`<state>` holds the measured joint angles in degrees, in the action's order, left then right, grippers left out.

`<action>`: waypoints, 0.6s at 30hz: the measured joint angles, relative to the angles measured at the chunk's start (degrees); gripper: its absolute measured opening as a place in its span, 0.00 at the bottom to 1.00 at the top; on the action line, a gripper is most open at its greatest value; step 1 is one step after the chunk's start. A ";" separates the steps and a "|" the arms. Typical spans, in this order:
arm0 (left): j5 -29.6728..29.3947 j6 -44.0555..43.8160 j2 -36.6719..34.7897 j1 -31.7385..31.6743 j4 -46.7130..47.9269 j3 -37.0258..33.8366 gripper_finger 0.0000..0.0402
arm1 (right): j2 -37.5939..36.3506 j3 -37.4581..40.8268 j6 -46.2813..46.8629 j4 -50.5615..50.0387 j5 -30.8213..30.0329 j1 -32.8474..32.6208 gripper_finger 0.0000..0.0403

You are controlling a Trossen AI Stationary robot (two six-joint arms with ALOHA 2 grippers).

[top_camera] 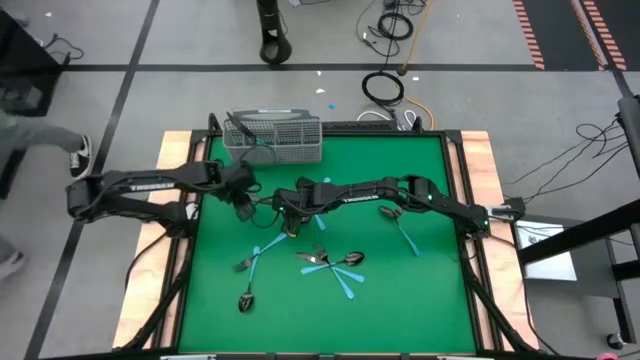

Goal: Sort silverware
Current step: Put the table knife into the silverware rack

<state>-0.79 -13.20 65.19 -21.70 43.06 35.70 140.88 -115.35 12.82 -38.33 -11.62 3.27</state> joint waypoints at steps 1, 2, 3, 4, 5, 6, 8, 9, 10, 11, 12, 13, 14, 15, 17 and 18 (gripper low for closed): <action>0.81 0.35 1.45 -0.25 -0.35 0.00 0.33 | 0.00 0.00 -0.06 -0.06 0.00 0.00 0.00; 1.26 0.56 2.92 -0.33 -0.68 0.00 0.33 | 0.00 0.00 -0.31 -0.09 0.00 0.00 0.00; 1.26 0.58 4.20 -0.43 -0.86 0.00 0.33 | -0.13 0.00 -0.46 -0.18 0.00 0.01 0.00; 1.26 0.58 5.38 -0.45 -0.82 0.00 0.33 | -0.39 0.02 -0.63 -0.52 0.02 0.02 0.00; 1.26 0.63 6.31 -0.45 -0.78 0.00 0.33 | -0.52 0.02 -0.84 -0.70 -0.01 0.00 0.00; 1.31 0.71 7.07 -0.45 -0.86 0.00 0.33 | -0.80 0.07 -1.13 -0.78 -0.02 0.00 0.00; 1.94 1.21 8.24 -0.41 -1.46 0.00 0.33 | -1.55 0.16 -1.49 -0.90 0.02 -0.01 0.00; 2.38 1.60 8.66 -0.43 -2.08 0.00 0.33 | -2.11 0.20 -1.77 -0.90 0.08 -0.02 0.00; 2.66 1.61 8.83 -0.45 -2.74 0.00 0.33 | -2.73 0.24 -2.26 -0.89 0.12 -0.03 0.00; 2.72 1.71 8.85 -0.41 -3.21 0.00 0.33 | -3.33 0.24 -2.79 -0.53 -0.09 -0.14 0.00; 2.73 1.87 8.83 -0.40 -3.67 0.00 0.33 | -4.02 0.22 -3.54 0.40 -0.87 -0.30 0.00; 2.71 2.06 8.83 -0.43 -4.18 0.00 0.33 | -4.72 0.18 -4.41 1.44 -1.81 -0.55 0.00; 2.70 2.10 8.84 -0.41 -4.39 0.00 0.33 | -5.33 0.15 -5.20 2.27 -2.62 -0.81 0.00; 2.69 2.11 8.83 -0.43 -4.32 0.00 0.33 | -6.05 0.25 -5.71 2.93 -3.17 -1.17 0.00; 2.68 2.11 8.83 -0.40 -4.34 0.00 0.33 | -8.10 2.10 -6.19 3.88 -3.30 -1.85 0.00; 2.68 2.11 8.83 -0.41 -4.41 0.00 0.33 | -9.34 3.68 -6.21 4.04 -3.37 -2.22 0.00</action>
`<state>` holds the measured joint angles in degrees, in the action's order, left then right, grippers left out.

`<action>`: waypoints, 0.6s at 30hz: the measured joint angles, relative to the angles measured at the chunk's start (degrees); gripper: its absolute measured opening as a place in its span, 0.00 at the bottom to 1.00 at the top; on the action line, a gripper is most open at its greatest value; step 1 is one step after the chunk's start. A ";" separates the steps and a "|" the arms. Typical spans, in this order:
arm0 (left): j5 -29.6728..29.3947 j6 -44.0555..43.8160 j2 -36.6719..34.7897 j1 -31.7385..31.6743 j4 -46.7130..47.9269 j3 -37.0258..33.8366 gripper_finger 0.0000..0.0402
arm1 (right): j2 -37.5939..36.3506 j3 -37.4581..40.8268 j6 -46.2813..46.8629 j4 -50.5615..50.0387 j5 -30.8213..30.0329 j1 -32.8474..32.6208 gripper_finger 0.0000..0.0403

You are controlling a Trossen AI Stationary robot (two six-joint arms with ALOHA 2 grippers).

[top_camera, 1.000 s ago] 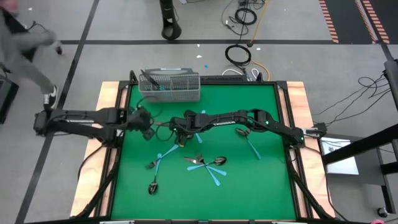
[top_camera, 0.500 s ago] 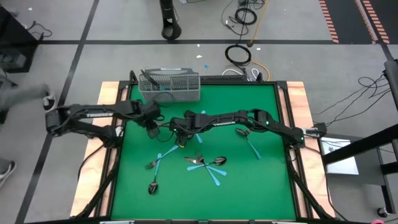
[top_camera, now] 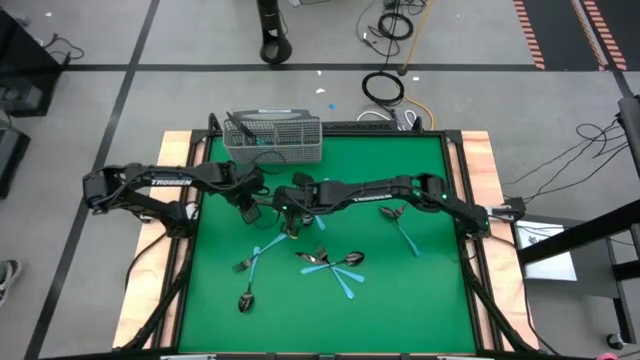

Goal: Sort silverware
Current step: Put the table knife into the silverware rack

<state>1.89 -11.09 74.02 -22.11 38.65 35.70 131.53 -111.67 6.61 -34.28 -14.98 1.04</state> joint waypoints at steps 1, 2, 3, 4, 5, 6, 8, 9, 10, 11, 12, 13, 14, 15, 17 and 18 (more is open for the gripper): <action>0.00 0.00 0.00 -0.02 -0.16 0.00 0.33 | -1.56 2.28 -0.02 0.96 -0.32 -0.27 0.00; 0.00 0.00 0.00 -0.02 -0.31 0.00 0.33 | -3.28 5.28 0.08 2.91 -1.11 -0.60 0.00; -0.01 0.00 0.00 -0.01 -0.36 0.00 0.33 | -5.16 8.79 0.43 5.36 -1.29 -0.80 0.00; -0.02 0.03 0.00 -0.02 -0.47 0.00 0.33 | -7.32 13.12 1.04 8.66 -1.03 -0.88 0.00; -0.02 0.10 0.00 -0.01 -0.72 0.00 0.33 | -9.24 17.50 2.11 12.46 -0.45 -0.76 0.00; -0.02 0.22 0.00 0.00 -0.97 0.00 0.33 | -11.17 21.99 3.17 17.16 0.74 -0.41 0.00; -0.02 0.87 0.00 0.00 -1.26 0.00 0.33 | -14.02 29.62 5.24 26.43 4.11 0.53 0.00; -0.04 1.00 0.00 0.00 -1.34 0.00 0.33 | -15.13 32.51 6.45 30.26 5.76 1.06 0.00; -0.04 1.03 0.00 0.00 -1.56 0.00 0.33 | -15.82 34.63 7.59 32.90 6.79 1.49 0.00; -0.04 1.01 0.00 0.00 -1.83 0.00 0.33 | -16.05 35.95 8.37 34.47 7.52 1.86 0.00; -0.04 1.03 0.00 0.00 -2.14 0.00 0.33 | -16.05 36.51 8.95 35.06 7.68 2.14 0.00; -0.03 1.01 0.00 0.00 -2.38 0.04 0.33 | -15.93 36.90 9.13 34.59 7.67 2.36 0.00; -0.04 0.98 0.00 0.00 -2.30 0.19 0.33 | -15.36 37.04 9.22 33.54 7.80 2.42 0.00; -0.02 0.97 0.00 0.00 -2.25 0.42 0.33 | -14.78 37.06 9.22 33.18 7.80 2.38 0.00; 0.31 0.94 0.00 0.06 -2.15 1.09 0.33 | -13.58 37.06 9.22 32.19 7.76 2.27 0.00; 0.63 0.92 0.00 0.13 -2.21 1.49 0.33 | -13.35 37.10 9.22 31.97 7.56 2.23 0.00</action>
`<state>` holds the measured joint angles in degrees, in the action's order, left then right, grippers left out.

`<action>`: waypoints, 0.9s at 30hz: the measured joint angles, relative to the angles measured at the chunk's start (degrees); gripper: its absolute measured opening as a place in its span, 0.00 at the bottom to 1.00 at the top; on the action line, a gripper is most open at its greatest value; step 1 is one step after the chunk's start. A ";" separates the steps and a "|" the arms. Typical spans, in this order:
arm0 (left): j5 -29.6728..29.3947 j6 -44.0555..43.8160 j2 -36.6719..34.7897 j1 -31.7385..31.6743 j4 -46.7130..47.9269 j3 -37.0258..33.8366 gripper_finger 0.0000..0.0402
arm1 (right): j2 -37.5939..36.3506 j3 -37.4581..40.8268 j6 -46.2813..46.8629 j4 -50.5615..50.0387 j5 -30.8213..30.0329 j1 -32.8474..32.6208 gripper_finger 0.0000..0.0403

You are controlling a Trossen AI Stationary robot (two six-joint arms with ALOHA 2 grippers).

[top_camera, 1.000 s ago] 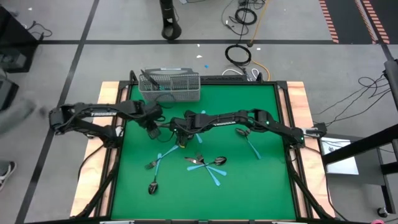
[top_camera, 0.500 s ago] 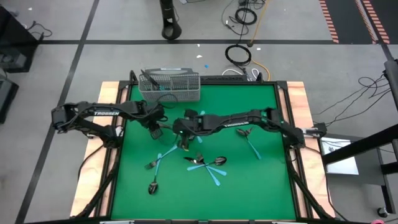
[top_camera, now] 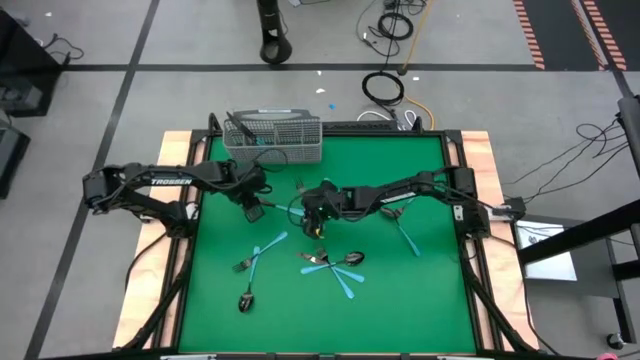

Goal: Sort silverware
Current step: Put the table knife into the silverware rack

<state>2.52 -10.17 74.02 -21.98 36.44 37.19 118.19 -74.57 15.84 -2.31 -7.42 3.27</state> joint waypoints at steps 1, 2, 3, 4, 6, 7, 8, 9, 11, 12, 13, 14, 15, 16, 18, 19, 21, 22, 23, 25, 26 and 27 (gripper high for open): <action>0.04 -0.03 0.00 0.00 -0.04 0.44 0.33 | 0.18 0.03 0.00 0.03 -0.11 -0.03 0.00; 0.18 -0.02 0.00 0.00 0.03 0.85 0.33 | 0.59 -0.05 0.00 0.62 -0.14 0.11 0.00; 0.25 -0.01 0.00 -0.02 0.08 1.29 0.33 | 0.75 -0.17 0.00 0.97 -0.15 0.42 0.00; 0.25 -0.02 0.00 -0.02 -0.08 1.69 0.33 | 0.93 -0.15 0.01 0.52 -0.22 0.83 0.00; 0.25 -0.02 0.00 -0.02 0.03 2.27 0.33 | 1.78 -0.08 0.20 0.17 -0.63 1.49 0.00; 0.27 -0.02 0.00 -0.02 0.01 2.47 0.33 | 1.98 -0.08 0.41 -0.08 -0.77 1.84 0.00; 0.33 -0.02 0.00 0.03 0.03 2.58 0.33 | 2.18 -0.06 0.59 -1.05 -1.65 2.05 0.00; 0.40 -0.02 0.00 0.07 0.11 2.66 0.33 | 2.52 -0.07 0.76 -1.10 -2.42 2.10 0.00; 0.44 0.02 0.00 0.13 0.14 2.66 0.33 | 2.67 -0.19 1.14 -2.22 -2.79 2.35 0.00; 0.45 0.02 0.00 0.25 0.27 2.66 0.33 | 2.66 -0.23 1.30 -3.13 -2.86 2.35 0.00; 0.47 0.03 0.00 0.25 0.31 2.66 0.33 | 2.60 -0.23 1.31 -3.76 -3.10 2.35 0.00; 0.47 0.13 0.00 0.27 0.42 2.66 0.33 | 2.55 -0.24 1.34 -4.77 -3.15 2.32 0.00; 0.49 0.20 0.00 0.29 0.58 2.66 0.33 | 2.26 -0.28 1.54 -5.84 -3.39 2.15 0.00; 0.49 0.19 0.00 0.33 0.62 2.66 0.33 | 1.95 -0.30 1.81 -7.56 -3.81 1.90 0.00; 0.49 0.28 0.00 0.35 0.62 2.66 0.33 | 1.58 -0.26 2.28 -10.57 -6.16 1.22 0.00; 0.49 0.44 0.00 0.38 0.58 2.66 0.33 | 1.32 -0.29 2.65 -11.70 -7.33 0.83 0.00; 0.49 0.54 0.00 0.35 0.58 2.66 0.33 | 1.09 -0.22 2.99 -12.99 -9.56 -0.03 0.00; 0.49 0.80 0.00 0.35 0.50 2.66 0.33 | 0.88 -0.18 2.95 -12.52 -9.95 -0.44 0.00; 0.49 1.21 0.00 0.37 0.47 2.66 0.33 | 0.76 -0.05 2.55 -11.61 -9.84 -0.79 0.00; 0.49 1.55 0.00 0.35 0.49 2.66 0.33 | 0.63 0.09 1.17 -7.28 -8.79 -1.48 0.00; 0.51 1.57 0.00 0.38 0.51 2.66 0.33 | 0.46 0.07 0.55 -4.16 -7.73 -1.58 0.00; 0.51 1.57 0.00 0.38 0.50 2.66 0.33 | 0.18 -0.01 0.06 -1.86 -5.78 -1.65 0.00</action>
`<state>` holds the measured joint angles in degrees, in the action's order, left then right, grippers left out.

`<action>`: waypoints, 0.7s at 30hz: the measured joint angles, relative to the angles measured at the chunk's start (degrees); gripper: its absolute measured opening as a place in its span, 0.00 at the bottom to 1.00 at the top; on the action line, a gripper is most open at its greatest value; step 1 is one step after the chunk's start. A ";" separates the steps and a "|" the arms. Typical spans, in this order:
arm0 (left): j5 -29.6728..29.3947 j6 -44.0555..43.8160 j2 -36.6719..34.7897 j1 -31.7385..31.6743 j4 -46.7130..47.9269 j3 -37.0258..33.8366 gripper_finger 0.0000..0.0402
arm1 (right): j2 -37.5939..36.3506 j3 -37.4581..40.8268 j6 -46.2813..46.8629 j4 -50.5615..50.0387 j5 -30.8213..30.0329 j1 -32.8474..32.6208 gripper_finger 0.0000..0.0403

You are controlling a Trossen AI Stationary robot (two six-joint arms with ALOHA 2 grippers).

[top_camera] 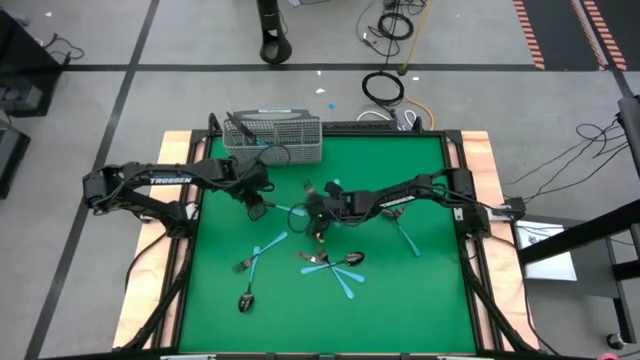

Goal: Sort silverware
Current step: Put the table knife into the silverware rack

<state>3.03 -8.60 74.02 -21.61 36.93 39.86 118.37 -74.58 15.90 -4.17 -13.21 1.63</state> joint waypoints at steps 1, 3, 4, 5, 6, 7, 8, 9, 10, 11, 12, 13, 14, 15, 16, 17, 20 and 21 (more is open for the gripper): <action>0.00 0.00 0.00 -0.01 0.01 0.00 0.33 | -0.18 -0.05 -0.15 1.95 2.12 0.02 0.00; 0.07 0.00 0.00 0.02 0.20 0.00 0.33 | -0.20 -0.14 -0.25 3.60 4.38 0.43 0.00; 0.29 0.00 0.00 0.09 0.23 0.00 0.33 | -0.09 -0.10 -0.26 3.23 4.39 0.69 0.00; 0.31 0.04 0.00 0.13 0.21 0.00 0.33 | 0.02 0.01 -0.27 2.83 4.40 0.94 0.00; 0.33 0.04 0.00 0.26 0.30 0.00 0.33 | 0.04 0.04 -0.26 2.80 4.54 1.12 0.00; 0.35 0.04 0.00 0.32 0.34 0.00 0.33 | 0.03 0.04 -0.28 2.94 4.83 1.43 0.00; 0.35 0.08 0.00 0.37 0.32 0.00 0.33 | 0.01 0.01 -0.26 3.19 5.54 1.63 0.00; 0.35 0.11 0.00 0.35 0.37 0.00 0.33 | 0.05 -0.04 -0.19 3.52 6.30 1.84 0.00; 0.35 0.11 0.00 0.35 0.43 0.00 0.33 | 0.60 -0.12 -0.13 4.20 6.27 2.01 0.00; 0.35 0.11 0.00 0.35 0.43 0.00 0.33 | 0.86 -0.14 -0.11 4.39 6.41 2.12 0.00; 0.35 0.13 0.00 0.35 0.42 0.00 0.33 | 1.05 -0.03 -0.09 4.05 6.50 2.12 0.00; 0.35 0.13 0.00 0.35 0.45 0.00 0.33 | 1.55 0.04 -0.09 4.35 7.17 2.12 0.00; 0.35 0.13 0.00 0.35 0.42 0.00 0.33 | 1.89 0.01 -0.06 5.75 7.94 2.12 0.00; 0.35 0.13 0.00 0.35 0.41 0.00 0.33 | 2.07 -0.06 0.01 6.44 8.71 2.12 0.00; 0.37 0.13 0.00 0.37 0.45 0.00 0.33 | 2.39 -0.07 0.23 6.57 8.90 2.10 0.00; 0.35 0.13 0.00 0.35 0.47 0.00 0.33 | 2.68 -0.10 0.40 6.64 8.87 2.10 0.00; 0.35 0.36 0.00 0.37 0.71 0.00 0.33 | 3.82 -0.08 0.83 6.68 8.97 2.12 0.00; 0.35 0.37 0.00 0.37 0.67 0.00 0.33 | 4.00 -0.03 0.88 6.76 8.96 2.12 0.00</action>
<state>3.38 -8.23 74.02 -21.23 37.60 39.86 122.38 -74.61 16.78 2.58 -4.25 3.75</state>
